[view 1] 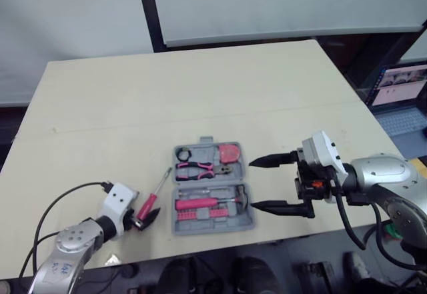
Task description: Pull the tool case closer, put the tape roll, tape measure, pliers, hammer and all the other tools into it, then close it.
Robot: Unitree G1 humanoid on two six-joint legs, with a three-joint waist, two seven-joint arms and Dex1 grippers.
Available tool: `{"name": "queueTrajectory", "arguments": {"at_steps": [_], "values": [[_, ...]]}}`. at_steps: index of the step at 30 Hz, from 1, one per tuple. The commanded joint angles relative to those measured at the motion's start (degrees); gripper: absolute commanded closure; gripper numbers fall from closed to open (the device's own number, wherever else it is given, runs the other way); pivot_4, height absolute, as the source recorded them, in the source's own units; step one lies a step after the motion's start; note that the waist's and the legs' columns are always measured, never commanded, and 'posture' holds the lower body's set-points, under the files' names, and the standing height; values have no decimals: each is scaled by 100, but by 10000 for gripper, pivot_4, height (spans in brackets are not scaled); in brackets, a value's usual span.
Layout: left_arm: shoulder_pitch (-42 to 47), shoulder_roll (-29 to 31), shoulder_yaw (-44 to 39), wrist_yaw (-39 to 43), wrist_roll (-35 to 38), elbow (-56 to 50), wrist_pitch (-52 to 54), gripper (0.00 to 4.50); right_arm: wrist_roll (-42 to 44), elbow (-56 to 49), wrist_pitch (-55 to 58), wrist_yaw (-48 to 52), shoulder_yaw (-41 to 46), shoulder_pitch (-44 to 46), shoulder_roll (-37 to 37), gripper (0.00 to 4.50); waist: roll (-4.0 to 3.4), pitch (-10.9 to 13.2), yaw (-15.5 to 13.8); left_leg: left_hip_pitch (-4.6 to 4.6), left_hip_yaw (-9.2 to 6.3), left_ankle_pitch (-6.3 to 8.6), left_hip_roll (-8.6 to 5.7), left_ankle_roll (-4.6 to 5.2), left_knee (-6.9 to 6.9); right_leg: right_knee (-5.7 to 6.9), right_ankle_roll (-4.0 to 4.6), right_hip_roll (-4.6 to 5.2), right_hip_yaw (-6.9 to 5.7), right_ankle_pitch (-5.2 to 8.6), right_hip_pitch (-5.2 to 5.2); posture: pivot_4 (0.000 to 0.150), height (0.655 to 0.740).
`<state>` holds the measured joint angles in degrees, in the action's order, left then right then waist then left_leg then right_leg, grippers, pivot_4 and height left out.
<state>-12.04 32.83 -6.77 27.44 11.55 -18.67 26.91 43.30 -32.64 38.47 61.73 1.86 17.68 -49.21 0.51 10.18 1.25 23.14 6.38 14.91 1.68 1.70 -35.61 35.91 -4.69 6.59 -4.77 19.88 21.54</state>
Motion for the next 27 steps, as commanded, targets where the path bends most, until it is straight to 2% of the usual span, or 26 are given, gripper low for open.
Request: {"name": "queueTrajectory", "arguments": {"at_steps": [1,14,17,21,22,27], "values": [[-26,-54,63,50,-76,71,-194,7701,16,-44,-90,-62,51,-13,51,0,0,0,0,0,0,-3,0,6,0,0,-1,0,0,0,0,1500,7278],[-70,-219,128,-42,-193,187,-189,7701,-122,39,-259,-73,69,-187,69,0,0,0,0,-1,0,-10,0,18,-1,2,-1,0,-2,0,-1,1500,7278],[-81,-261,141,-55,-242,210,-234,17029,-146,77,-286,-60,63,-198,74,0,1,0,-2,-1,0,-10,0,18,-2,3,-1,0,-2,-1,-2,1500,7278],[-24,-392,73,-102,-188,264,-212,36690,-107,128,-274,-93,100,-232,95,0,1,0,-3,-1,0,-10,0,19,-4,4,-2,0,-3,-1,-3,1500,7278],[22,-421,64,-104,-170,289,-204,38684,-95,134,-267,-104,115,-246,98,0,0,-1,-4,-1,-1,-10,0,19,-5,5,-2,0,-3,-1,-3,1500,7278],[88,-440,1,-49,-119,282,-211,38481,-48,86,-249,-161,184,-380,102,0,0,-1,-99,-2,-1,-10,0,20,-15,11,-3,0,-3,-2,-4,1500,7278]]}}
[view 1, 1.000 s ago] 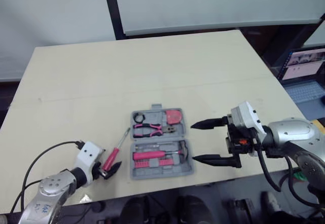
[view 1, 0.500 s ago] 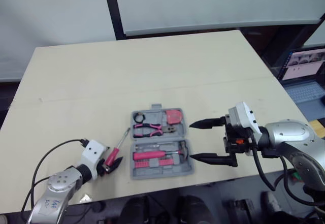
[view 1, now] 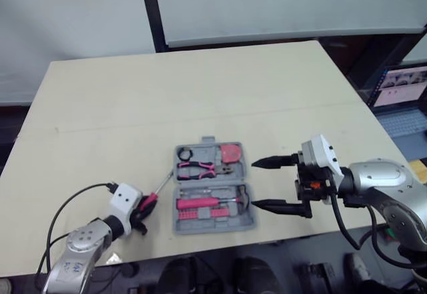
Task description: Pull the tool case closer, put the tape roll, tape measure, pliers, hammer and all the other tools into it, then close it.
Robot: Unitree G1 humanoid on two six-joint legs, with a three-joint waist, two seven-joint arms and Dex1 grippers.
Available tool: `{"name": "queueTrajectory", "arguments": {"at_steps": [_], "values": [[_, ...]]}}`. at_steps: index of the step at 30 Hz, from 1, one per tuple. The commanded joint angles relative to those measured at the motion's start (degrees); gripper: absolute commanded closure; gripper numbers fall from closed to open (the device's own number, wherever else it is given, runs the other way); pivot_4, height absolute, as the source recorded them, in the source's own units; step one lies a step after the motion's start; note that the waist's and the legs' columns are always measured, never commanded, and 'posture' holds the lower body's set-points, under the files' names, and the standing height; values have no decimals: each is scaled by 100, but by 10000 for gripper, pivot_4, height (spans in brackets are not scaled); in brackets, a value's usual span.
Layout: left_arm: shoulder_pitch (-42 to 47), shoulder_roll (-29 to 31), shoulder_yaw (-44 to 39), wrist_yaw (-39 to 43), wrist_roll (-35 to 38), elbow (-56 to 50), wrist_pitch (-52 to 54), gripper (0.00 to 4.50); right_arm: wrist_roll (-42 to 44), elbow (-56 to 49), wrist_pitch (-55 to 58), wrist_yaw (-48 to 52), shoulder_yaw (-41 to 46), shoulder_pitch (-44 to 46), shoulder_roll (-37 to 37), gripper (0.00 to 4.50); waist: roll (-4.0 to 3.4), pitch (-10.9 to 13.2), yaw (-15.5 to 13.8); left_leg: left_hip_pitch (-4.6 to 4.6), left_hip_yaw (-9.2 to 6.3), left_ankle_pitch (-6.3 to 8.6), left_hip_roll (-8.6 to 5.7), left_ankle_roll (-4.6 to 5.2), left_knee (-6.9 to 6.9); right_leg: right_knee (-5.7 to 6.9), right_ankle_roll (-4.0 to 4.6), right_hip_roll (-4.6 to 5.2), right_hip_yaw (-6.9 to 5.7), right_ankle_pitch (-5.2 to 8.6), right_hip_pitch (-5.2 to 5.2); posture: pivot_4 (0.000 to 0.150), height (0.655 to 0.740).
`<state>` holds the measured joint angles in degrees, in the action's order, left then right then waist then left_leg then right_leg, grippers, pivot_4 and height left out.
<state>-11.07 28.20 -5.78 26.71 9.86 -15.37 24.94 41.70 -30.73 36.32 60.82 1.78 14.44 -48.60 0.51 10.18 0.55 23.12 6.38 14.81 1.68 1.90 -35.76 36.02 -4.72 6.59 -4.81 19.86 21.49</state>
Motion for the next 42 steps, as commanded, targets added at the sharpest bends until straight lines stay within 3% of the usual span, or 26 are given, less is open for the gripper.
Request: {"name": "queueTrajectory", "arguments": {"at_steps": [1,6,11,15,18,23,32,42], "values": [[-24,48,-141,43,63,-65,-3,38481,118,-126,-39,-77,200,-86,34,0,0,0,-38,0,0,0,0,0,-3,1,0,0,0,0,0,1500,7278],[-50,503,-896,342,469,-387,317,38481,110,-91,-69,-33,263,-152,-32,0,5,2,-25,1,-1,2,4,0,-3,2,1,-1,0,0,2,1500,7278],[-1,1112,-1144,1085,1100,-1139,622,38481,45,-44,-107,97,311,-248,-169,0,5,2,-58,4,-2,20,1,-25,-6,-4,1,2,0,0,0,1500,7278],[203,2180,-822,2041,1467,-1738,1106,38481,69,-79,-72,278,339,-334,-418,0,4,3,-44,8,-4,24,0,-29,-16,-4,0,4,1,-1,-2,1500,7278],[870,3074,-81,2690,1449,-1969,1426,38481,11,-143,-116,584,378,-573,-768,0,-3,6,-52,6,-4,23,1,-32,-14,-3,5,4,1,1,-1,1500,7278],[2128,3665,1313,3098,1156,-2222,2015,38481,77,-250,-75,772,631,-973,-1095,0,-6,7,-28,7,-1,17,0,-23,-7,-8,4,1,2,1,-1,1500,7278],[3929,2683,3578,2588,327,-2317,3318,38481,130,-514,-5,742,925,-1502,-1212,0,0,12,-94,10,3,-1,0,8,-29,5,-3,-13,2,-2,-8,1500,7278],[5073,1755,4786,2164,-144,-1909,4223,38481,-186,-451,-135,746,950,-1775,-1331,0,3,14,-204,13,3,-9,-1,7,-48,10,-10,-19,4,-6,-12,1500,7278]]}}
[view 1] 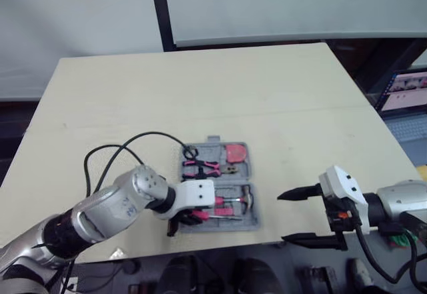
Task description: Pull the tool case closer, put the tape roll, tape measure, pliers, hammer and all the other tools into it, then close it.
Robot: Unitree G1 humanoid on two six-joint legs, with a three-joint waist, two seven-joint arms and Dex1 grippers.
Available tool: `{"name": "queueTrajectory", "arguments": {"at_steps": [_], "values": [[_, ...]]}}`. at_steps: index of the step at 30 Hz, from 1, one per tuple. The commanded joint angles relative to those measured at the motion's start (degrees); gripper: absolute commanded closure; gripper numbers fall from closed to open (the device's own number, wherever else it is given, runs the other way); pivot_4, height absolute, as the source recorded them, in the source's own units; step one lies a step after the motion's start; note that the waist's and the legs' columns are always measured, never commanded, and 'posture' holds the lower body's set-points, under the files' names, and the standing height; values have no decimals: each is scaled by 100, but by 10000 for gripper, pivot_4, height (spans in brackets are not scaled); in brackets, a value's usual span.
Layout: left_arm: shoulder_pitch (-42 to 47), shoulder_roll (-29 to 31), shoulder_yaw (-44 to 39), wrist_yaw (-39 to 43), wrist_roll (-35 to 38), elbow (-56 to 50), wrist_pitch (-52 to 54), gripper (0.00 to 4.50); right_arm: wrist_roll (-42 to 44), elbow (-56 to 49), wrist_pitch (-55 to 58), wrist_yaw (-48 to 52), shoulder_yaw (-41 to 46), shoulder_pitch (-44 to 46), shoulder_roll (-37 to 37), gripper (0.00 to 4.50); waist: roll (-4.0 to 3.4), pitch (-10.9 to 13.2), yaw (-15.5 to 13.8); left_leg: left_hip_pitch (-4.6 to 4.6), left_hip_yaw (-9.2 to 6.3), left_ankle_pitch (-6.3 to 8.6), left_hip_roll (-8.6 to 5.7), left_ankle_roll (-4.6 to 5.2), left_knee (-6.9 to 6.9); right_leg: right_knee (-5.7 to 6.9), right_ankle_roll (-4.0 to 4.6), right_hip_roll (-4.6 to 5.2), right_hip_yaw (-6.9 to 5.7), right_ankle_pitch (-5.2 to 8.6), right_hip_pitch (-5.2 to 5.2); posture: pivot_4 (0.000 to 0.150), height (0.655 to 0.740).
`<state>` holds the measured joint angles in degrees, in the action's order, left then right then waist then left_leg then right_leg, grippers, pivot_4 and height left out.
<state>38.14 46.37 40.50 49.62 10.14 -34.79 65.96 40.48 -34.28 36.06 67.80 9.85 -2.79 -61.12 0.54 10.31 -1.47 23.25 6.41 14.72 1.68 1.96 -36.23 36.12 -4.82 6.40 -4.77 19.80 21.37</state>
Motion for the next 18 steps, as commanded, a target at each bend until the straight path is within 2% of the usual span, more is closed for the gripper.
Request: {"name": "queueTrajectory", "arguments": {"at_steps": [1,18], "values": [[203,-103,227,-115,-154,33,180,38481,-136,-82,-142,43,126,-89,-87,0,0,0,-1,0,0,0,0,-1,-2,0,-1,0,0,0,-2,1500,7278],[266,-660,572,-507,17,-184,673,38481,-436,48,-196,-30,47,-265,37,0,1,0,-3,-1,-5,-8,0,-12,-23,10,-3,0,0,-1,-10,1500,7278]]}}
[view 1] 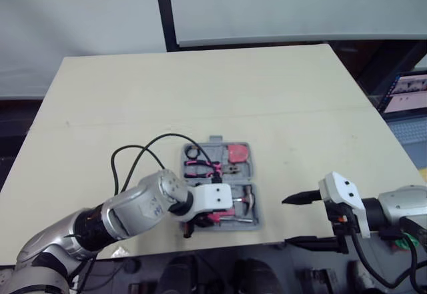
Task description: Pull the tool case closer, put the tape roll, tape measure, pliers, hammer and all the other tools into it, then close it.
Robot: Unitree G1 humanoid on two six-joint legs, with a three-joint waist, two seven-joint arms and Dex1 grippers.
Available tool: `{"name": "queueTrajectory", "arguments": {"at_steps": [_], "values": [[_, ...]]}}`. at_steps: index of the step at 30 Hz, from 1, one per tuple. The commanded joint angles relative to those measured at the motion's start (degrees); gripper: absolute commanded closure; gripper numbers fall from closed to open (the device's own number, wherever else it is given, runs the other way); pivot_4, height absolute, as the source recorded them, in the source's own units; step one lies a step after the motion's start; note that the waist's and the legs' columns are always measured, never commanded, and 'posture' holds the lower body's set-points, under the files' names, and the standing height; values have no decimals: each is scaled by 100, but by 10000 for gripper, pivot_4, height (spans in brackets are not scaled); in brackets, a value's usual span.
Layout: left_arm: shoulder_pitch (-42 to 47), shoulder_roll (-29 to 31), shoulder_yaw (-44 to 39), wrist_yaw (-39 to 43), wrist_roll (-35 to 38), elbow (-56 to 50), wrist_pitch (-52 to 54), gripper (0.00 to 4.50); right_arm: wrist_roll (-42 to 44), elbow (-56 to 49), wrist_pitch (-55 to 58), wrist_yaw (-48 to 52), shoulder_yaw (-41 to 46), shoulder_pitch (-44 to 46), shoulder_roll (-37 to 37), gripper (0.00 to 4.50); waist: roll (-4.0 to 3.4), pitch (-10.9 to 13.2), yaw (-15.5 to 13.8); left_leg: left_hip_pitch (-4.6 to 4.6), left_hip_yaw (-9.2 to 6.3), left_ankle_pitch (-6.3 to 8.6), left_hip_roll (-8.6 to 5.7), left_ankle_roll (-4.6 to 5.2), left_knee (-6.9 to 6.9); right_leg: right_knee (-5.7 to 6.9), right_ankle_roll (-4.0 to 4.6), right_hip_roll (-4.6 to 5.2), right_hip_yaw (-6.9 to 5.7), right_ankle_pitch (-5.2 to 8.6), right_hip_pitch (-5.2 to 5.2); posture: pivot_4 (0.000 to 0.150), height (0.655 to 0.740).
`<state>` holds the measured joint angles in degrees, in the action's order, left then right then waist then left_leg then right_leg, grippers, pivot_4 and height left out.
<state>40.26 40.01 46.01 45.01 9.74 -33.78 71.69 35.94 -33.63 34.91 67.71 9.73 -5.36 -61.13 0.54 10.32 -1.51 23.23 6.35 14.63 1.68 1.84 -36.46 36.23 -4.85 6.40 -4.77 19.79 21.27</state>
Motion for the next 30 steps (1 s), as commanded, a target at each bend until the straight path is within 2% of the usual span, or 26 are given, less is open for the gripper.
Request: {"name": "queueTrajectory", "arguments": {"at_steps": [1,13,15,17,21,24,27,28,30], "values": [[52,-32,24,-62,72,-313,126,38481,8,-6,-80,-21,49,0,43,0,0,0,2,0,0,0,0,0,0,0,0,0,0,0,0,1500,7278],[-21,-149,229,-398,-82,8,-133,38481,27,-84,-23,-50,37,-67,103,0,0,0,-8,-3,-6,1,-1,2,-14,0,-5,0,-2,-3,-14,1500,7278],[-51,-45,158,-370,-66,-21,-185,27869,33,-81,-23,-55,42,-75,109,0,0,0,-2,-3,-8,2,-1,3,-18,0,-6,0,-3,-3,-16,1500,7278],[-84,200,-1,-253,10,-185,-218,19532,44,-95,-19,-55,55,-92,111,0,0,0,0,-3,-8,2,0,3,-18,0,-6,0,-3,-3,-15,1500,7278],[-457,937,-1004,383,673,-687,-429,1239,98,-119,-4,-56,73,-107,138,0,-1,-1,27,-4,-9,1,3,0,-12,-2,-2,0,-5,-1,-13,1500,7278],[-1140,1066,-1749,662,924,-602,-1598,1239,118,-91,-32,-46,67,-69,168,0,-3,-2,19,-5,-9,0,3,-1,-12,-5,-1,1,-5,0,-16,1500,7278],[-2211,501,-2475,962,985,432,-4071,1239,192,-49,-32,-94,15,74,282,0,-6,-3,5,-11,-9,2,2,1,-12,-18,-4,5,-7,-1,-27,1500,7278],[-2482,302,-2651,1116,1010,813,-4801,5027,204,-27,-23,-112,-10,125,321,0,-8,-5,5,-10,-14,3,2,1,-13,-19,-4,5,-12,-2,-30,1500,7278],[-2769,-10,-2824,1421,1039,1415,-5671,9272,176,6,-9,-120,-69,199,368,0,-7,-4,3,-11,-14,5,2,4,-15,-20,-5,7,-15,-3,-31,1500,7278]]}}
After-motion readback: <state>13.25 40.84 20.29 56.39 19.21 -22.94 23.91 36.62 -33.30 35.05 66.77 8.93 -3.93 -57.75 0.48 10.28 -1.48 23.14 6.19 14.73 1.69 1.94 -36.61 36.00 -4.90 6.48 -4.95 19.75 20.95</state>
